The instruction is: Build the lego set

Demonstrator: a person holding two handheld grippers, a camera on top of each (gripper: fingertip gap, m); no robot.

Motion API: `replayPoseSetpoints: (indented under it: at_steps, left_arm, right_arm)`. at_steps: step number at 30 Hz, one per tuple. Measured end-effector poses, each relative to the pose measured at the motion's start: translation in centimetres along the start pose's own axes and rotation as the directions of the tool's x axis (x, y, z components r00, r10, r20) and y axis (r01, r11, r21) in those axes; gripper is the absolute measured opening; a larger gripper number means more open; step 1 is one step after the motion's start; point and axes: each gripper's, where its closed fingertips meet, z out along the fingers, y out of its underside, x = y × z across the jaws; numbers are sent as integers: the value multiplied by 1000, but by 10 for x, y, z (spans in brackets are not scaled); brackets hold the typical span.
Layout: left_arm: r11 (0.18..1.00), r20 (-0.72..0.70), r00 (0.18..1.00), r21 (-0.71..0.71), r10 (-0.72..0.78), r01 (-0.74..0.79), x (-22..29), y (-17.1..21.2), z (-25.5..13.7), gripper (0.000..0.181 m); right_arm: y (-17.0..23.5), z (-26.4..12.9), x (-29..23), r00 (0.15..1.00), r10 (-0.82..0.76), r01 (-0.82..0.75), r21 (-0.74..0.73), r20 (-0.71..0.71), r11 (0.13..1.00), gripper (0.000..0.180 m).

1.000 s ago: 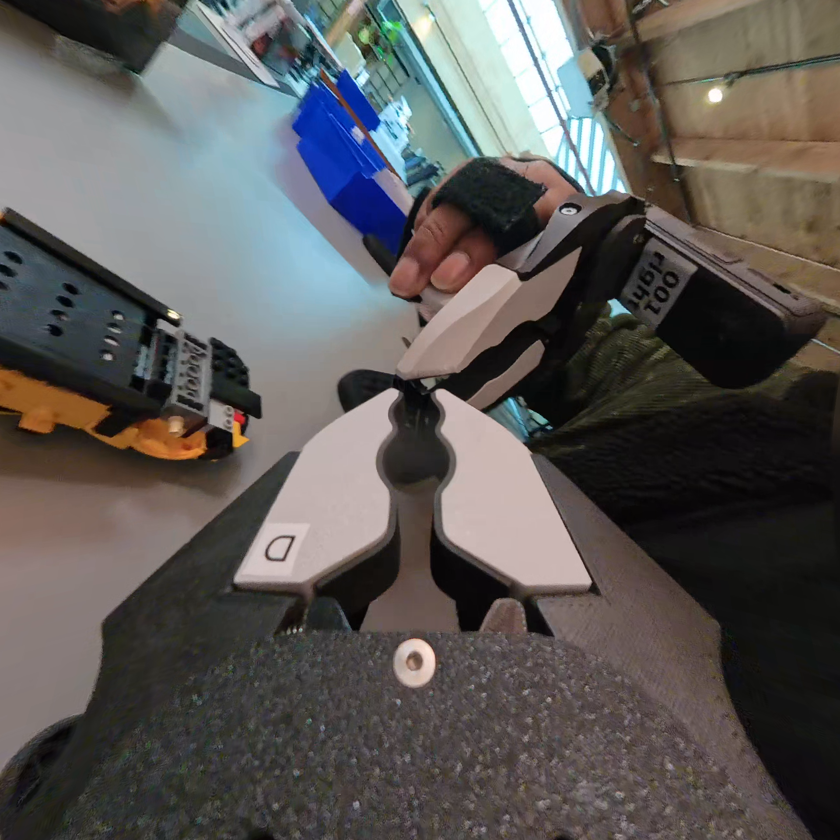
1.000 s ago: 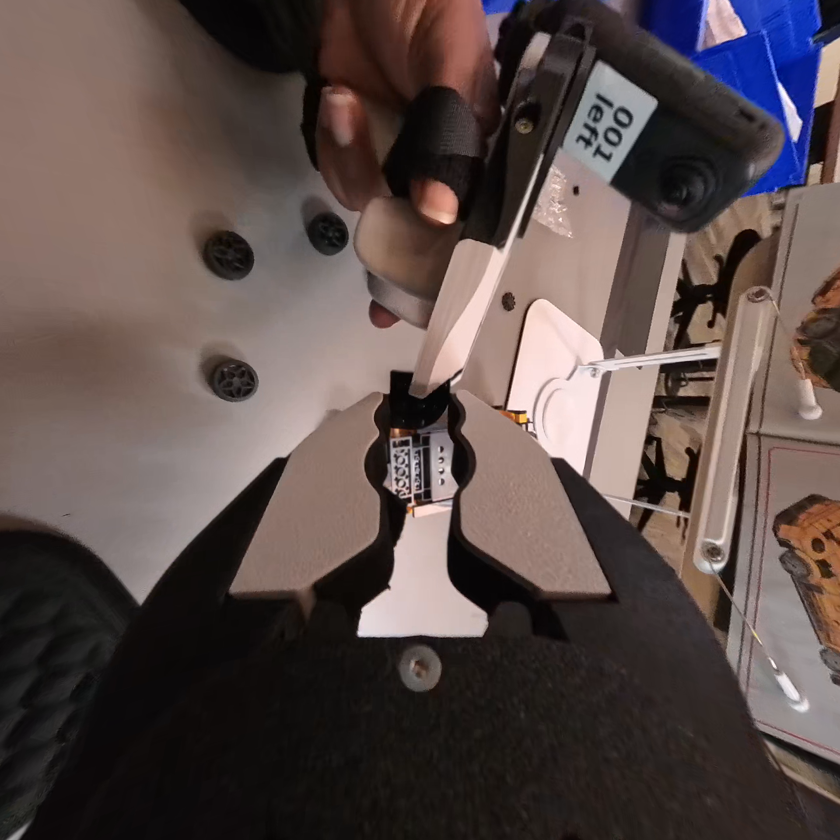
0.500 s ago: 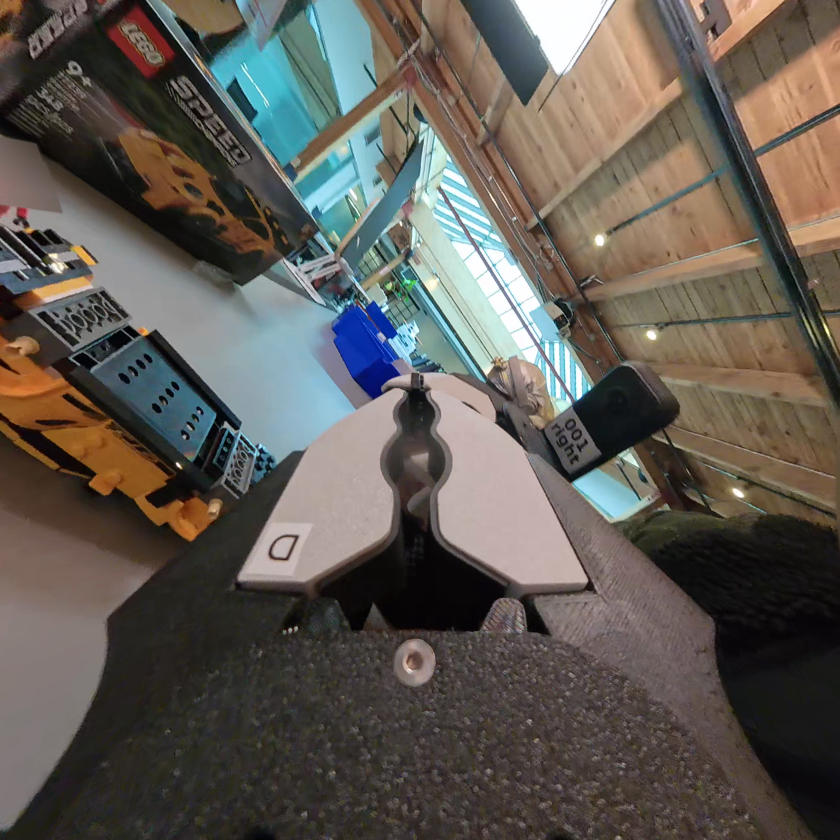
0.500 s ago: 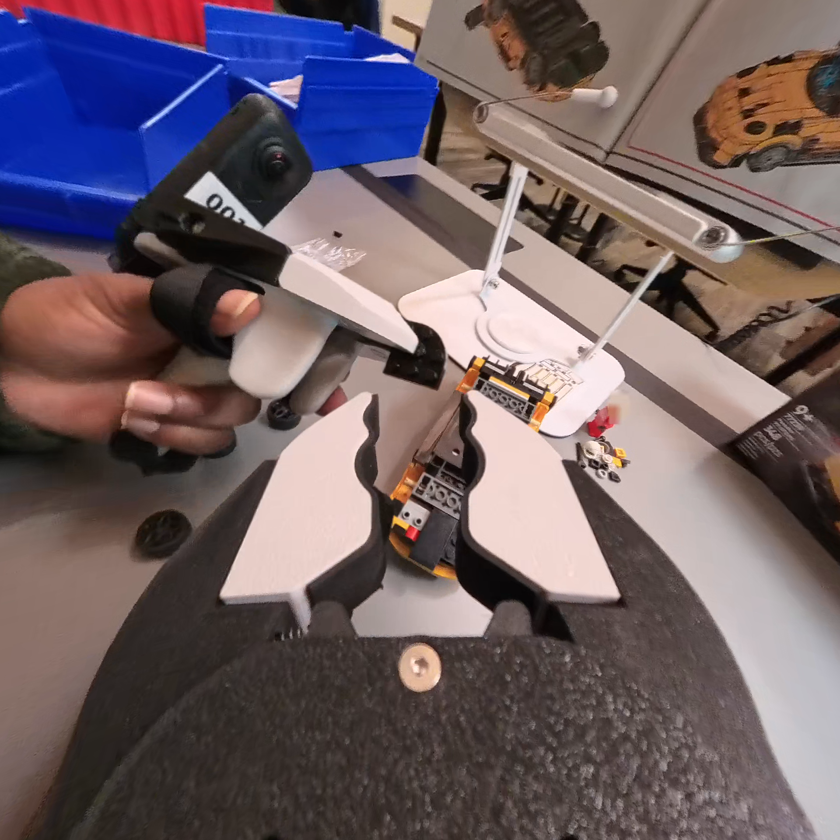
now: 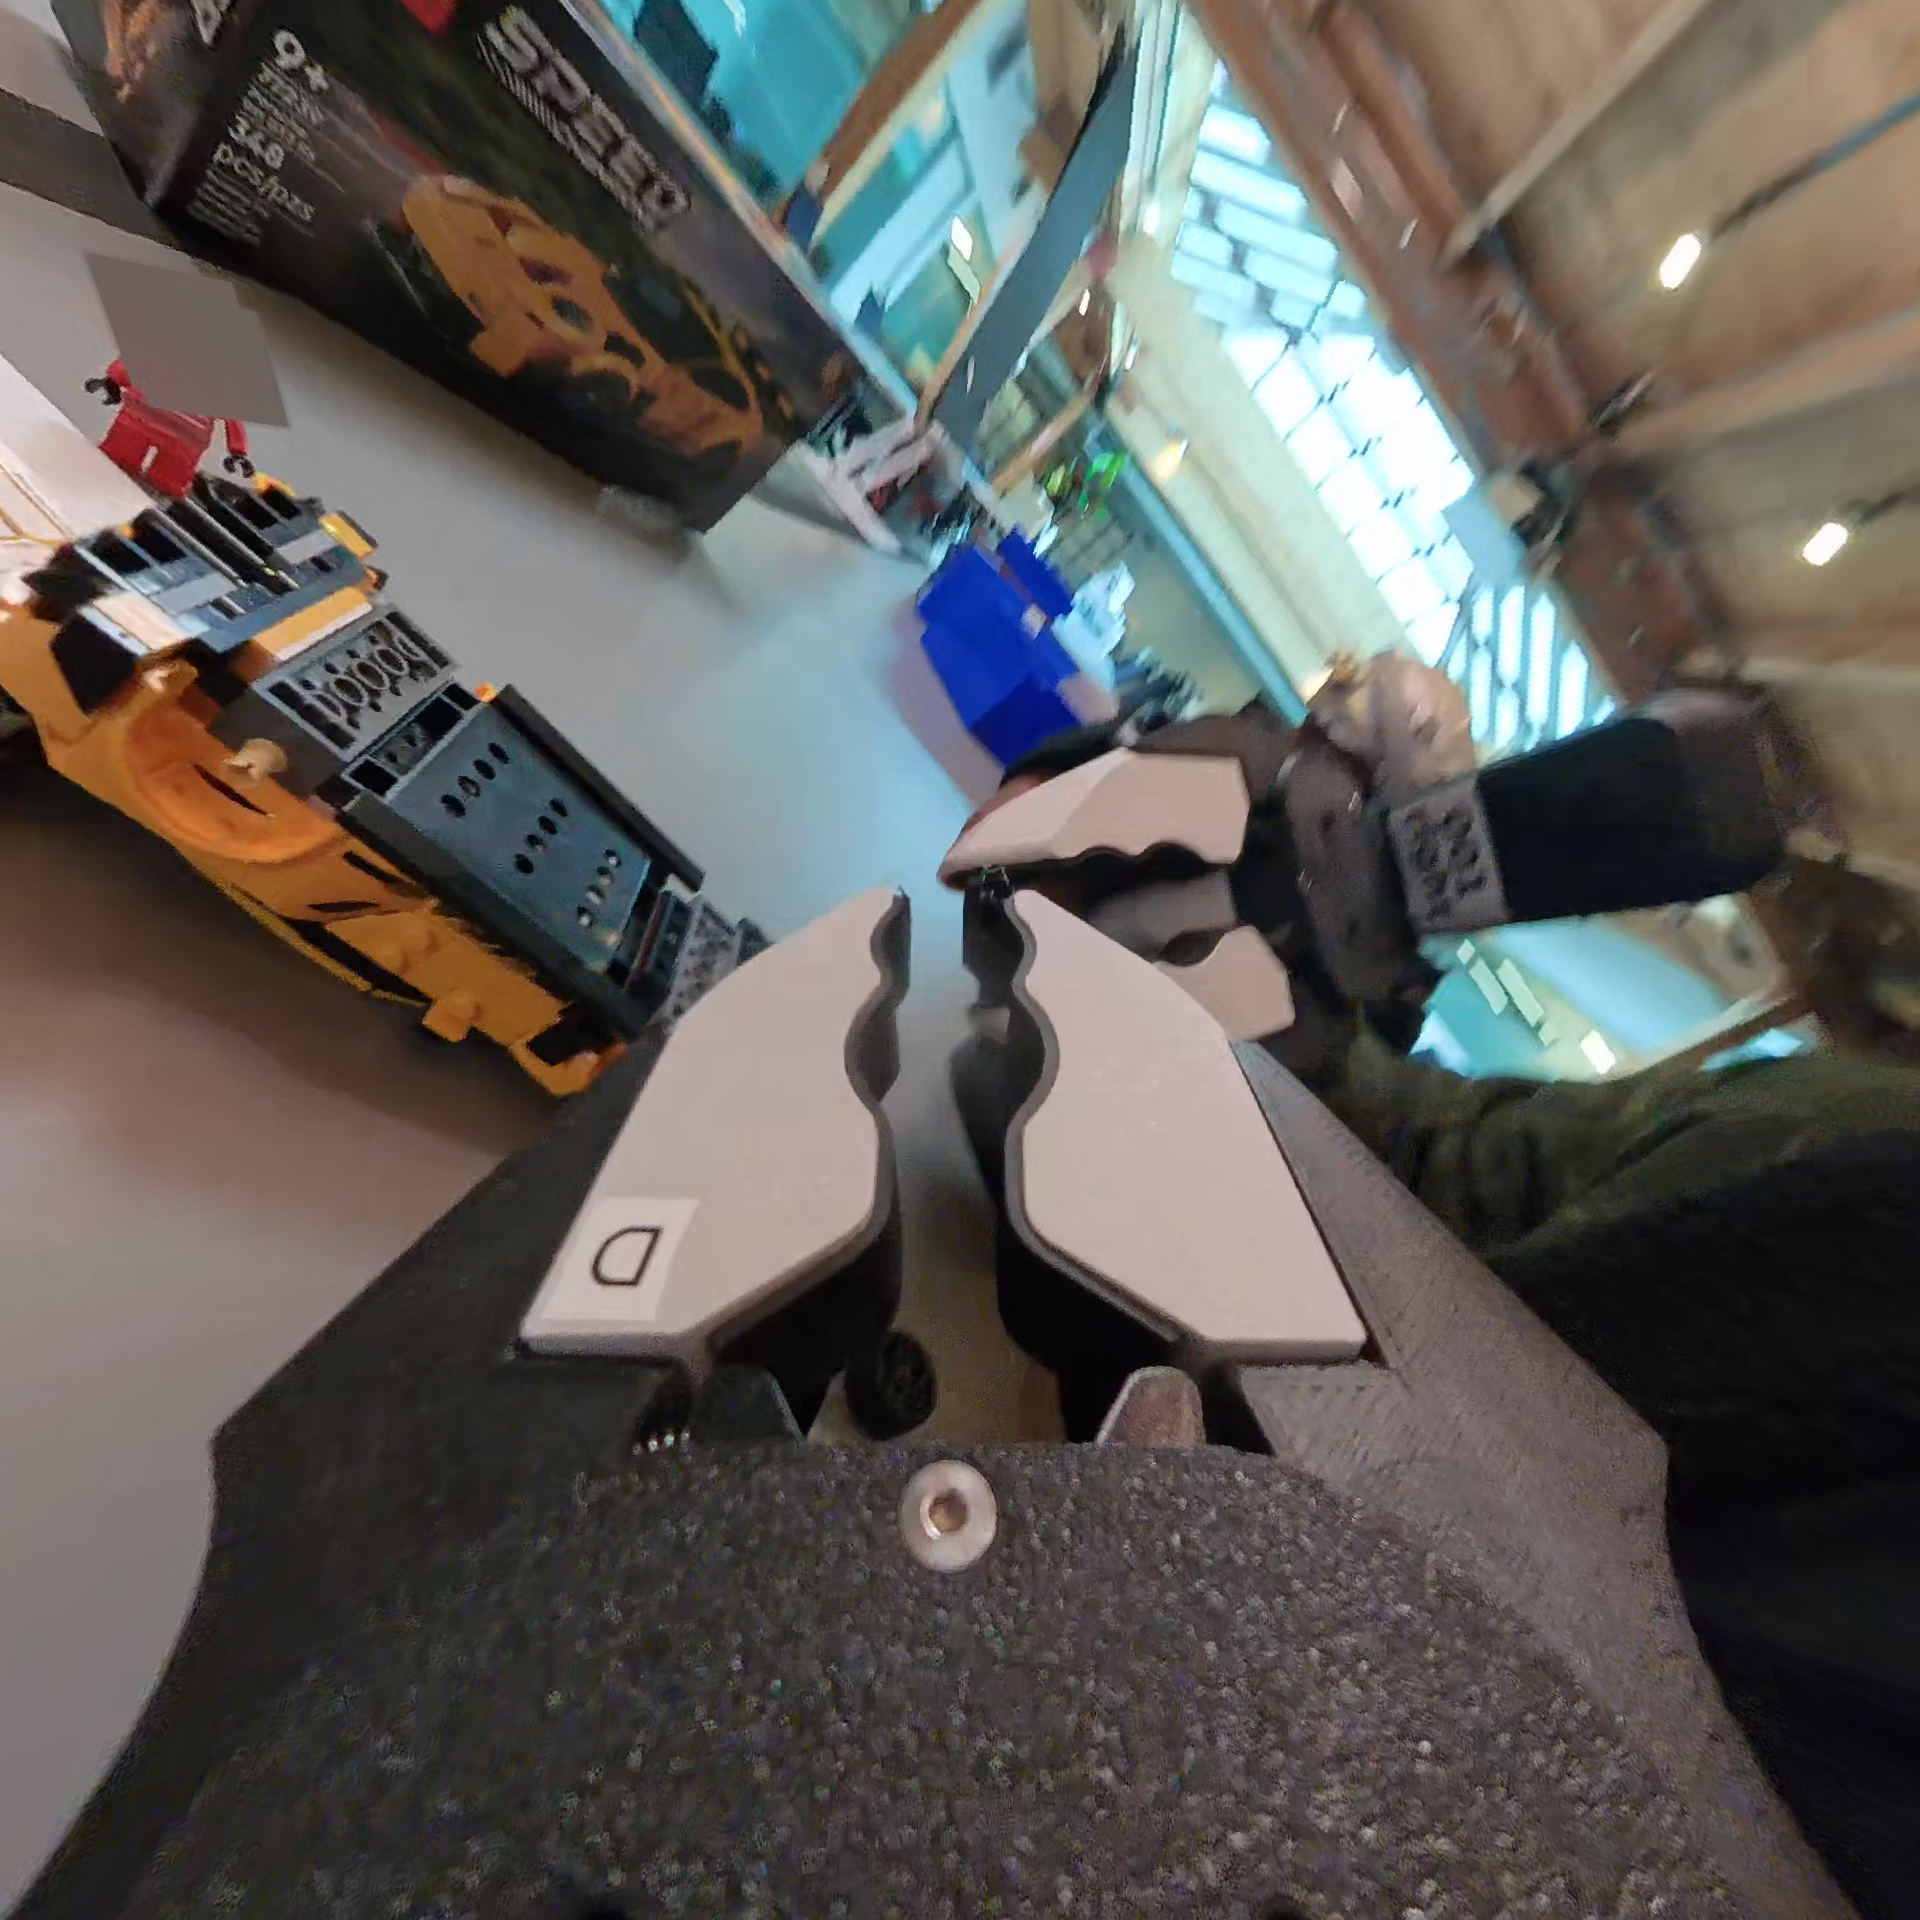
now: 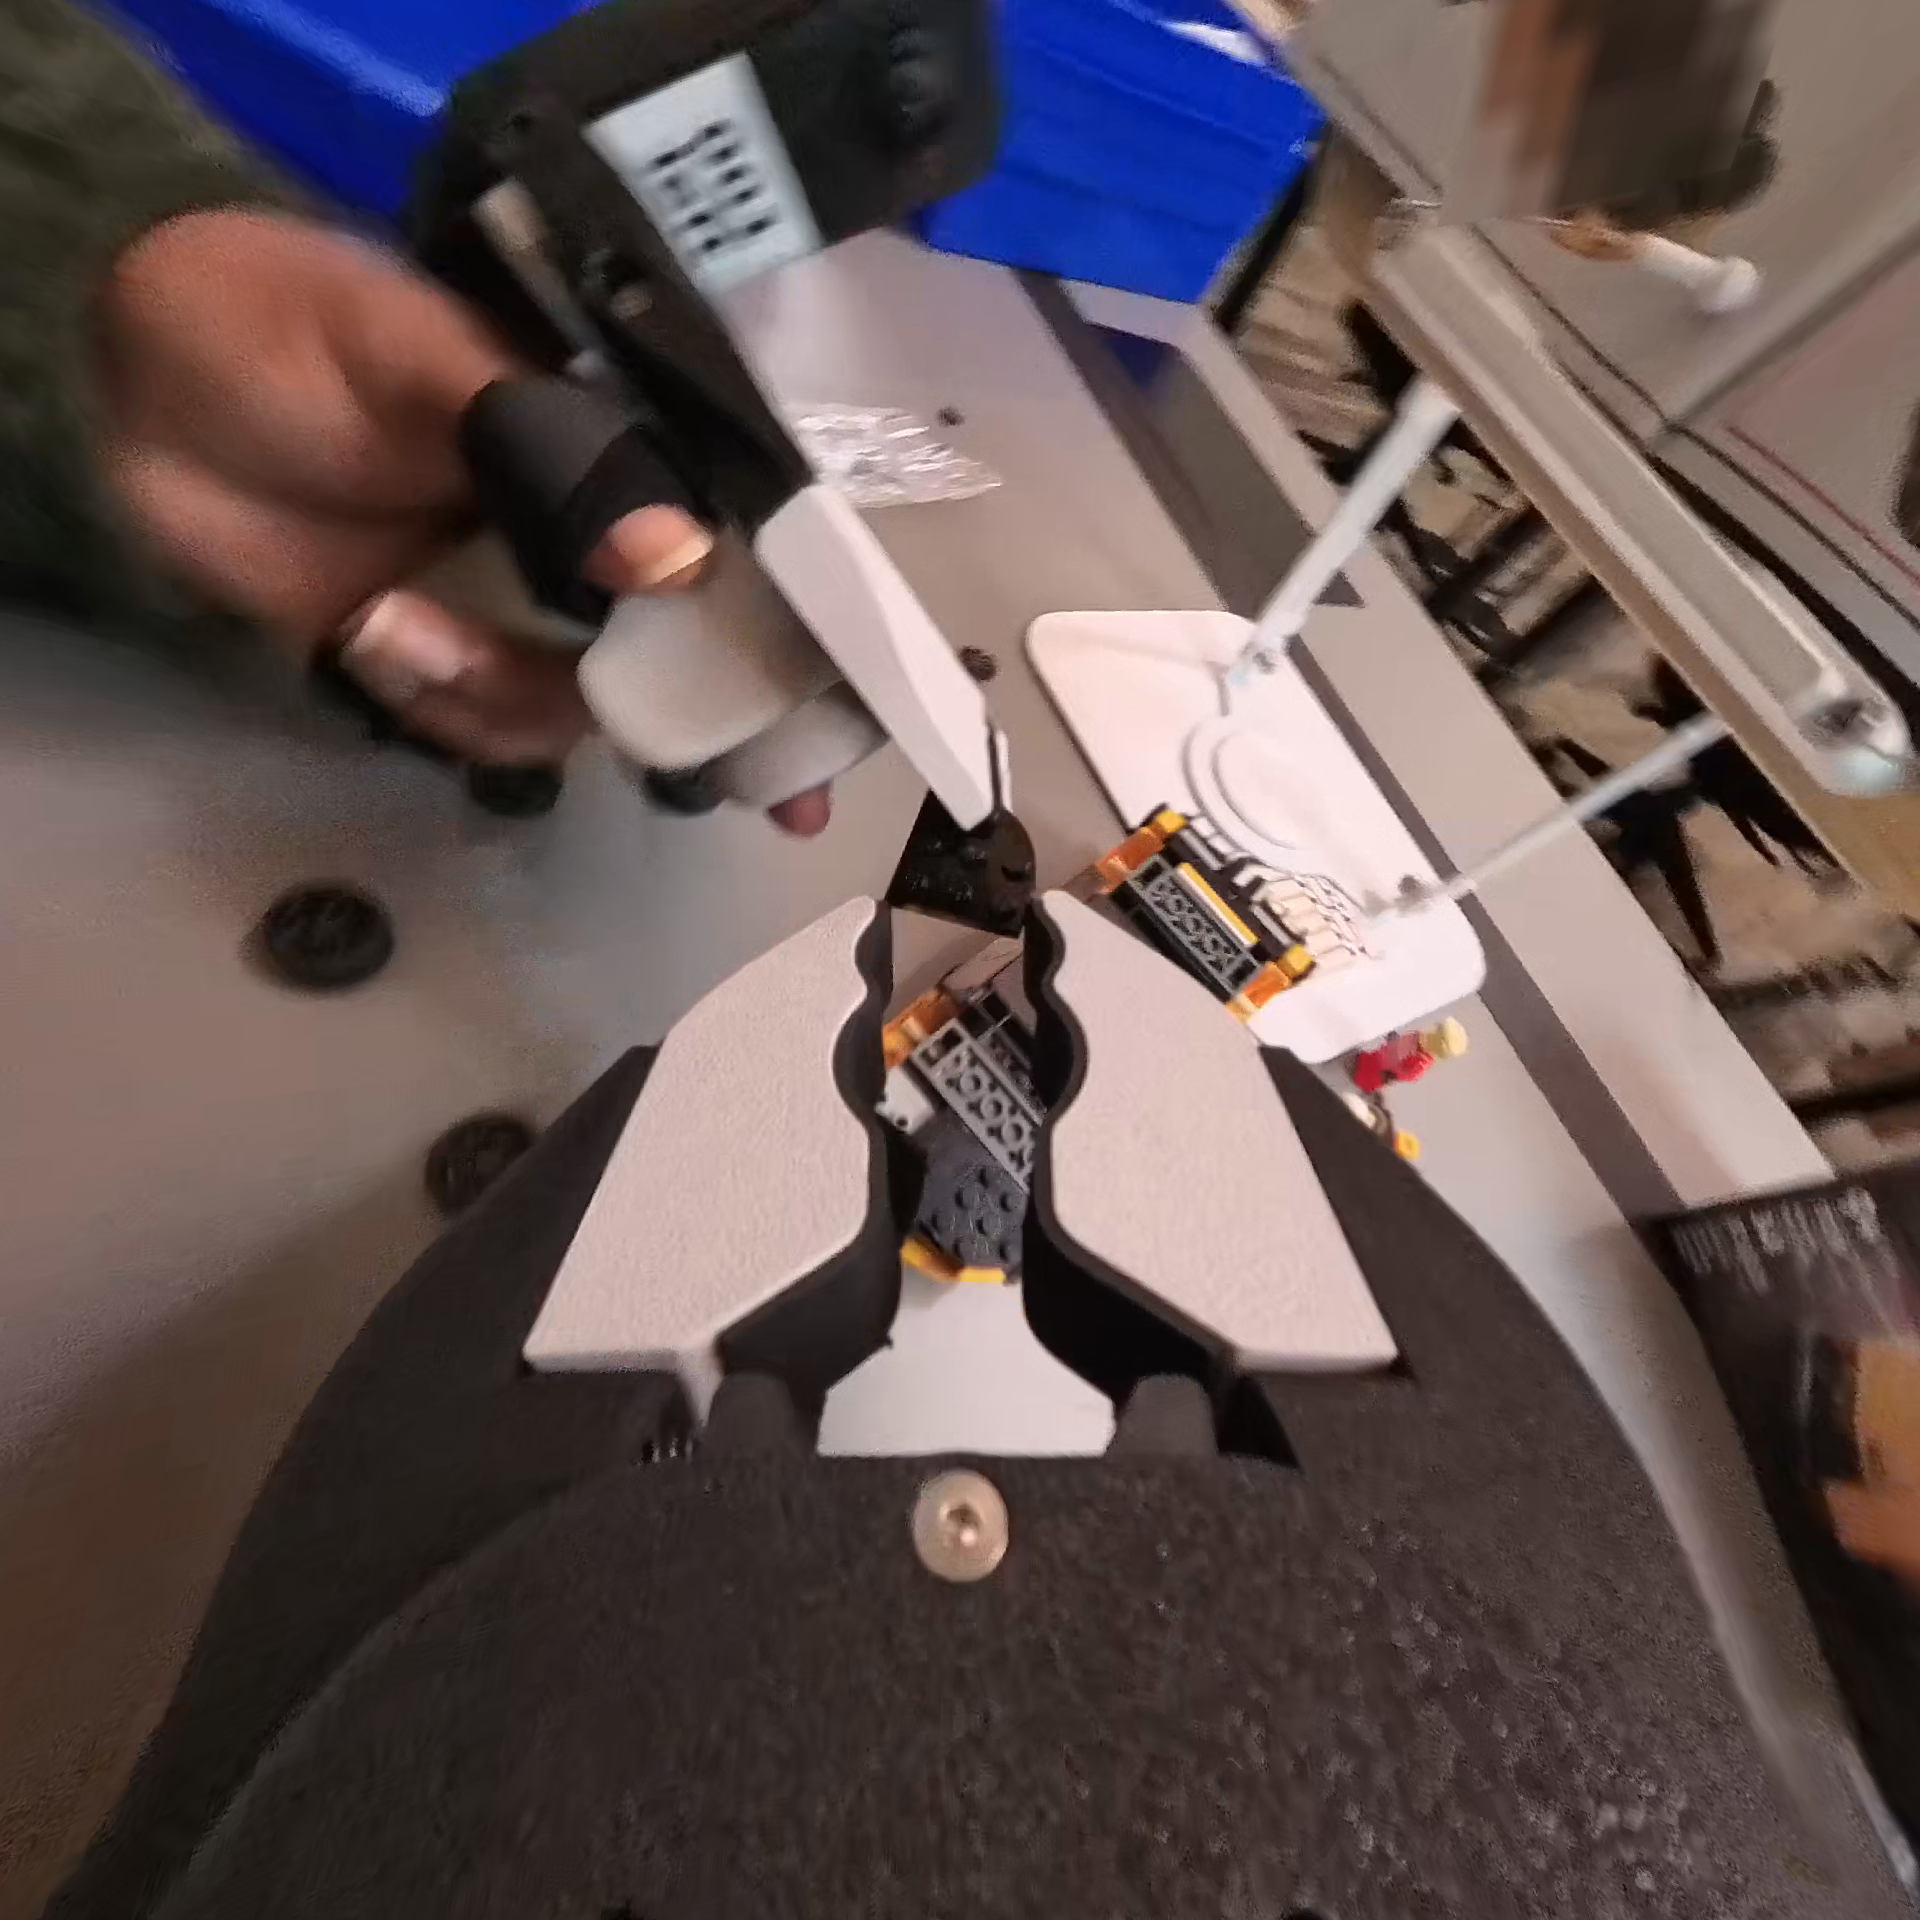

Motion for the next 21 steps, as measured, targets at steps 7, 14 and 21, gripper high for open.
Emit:
replayPoseSetpoints:
  at_steps: [7, 14, 21]
  left_arm:
    - [939, 25, 985, -306, 171, -155, -9, 36, 6, 14]
    - [915, 19, 994, -392, 108, -92, -18, 49, 12, 6]
    - [891, 5, 996, -448, 88, -77, -21, 58, 16, 8]
  right_arm:
    - [27, -4, -16, 913, -256, 294, -80, 318, 952, 23]
    - [41, 0, -19, 827, -322, 402, -84, 462, 912, 23]
    - [52, -1, -20, 762, -333, 436, -58, 555, 898, 23]
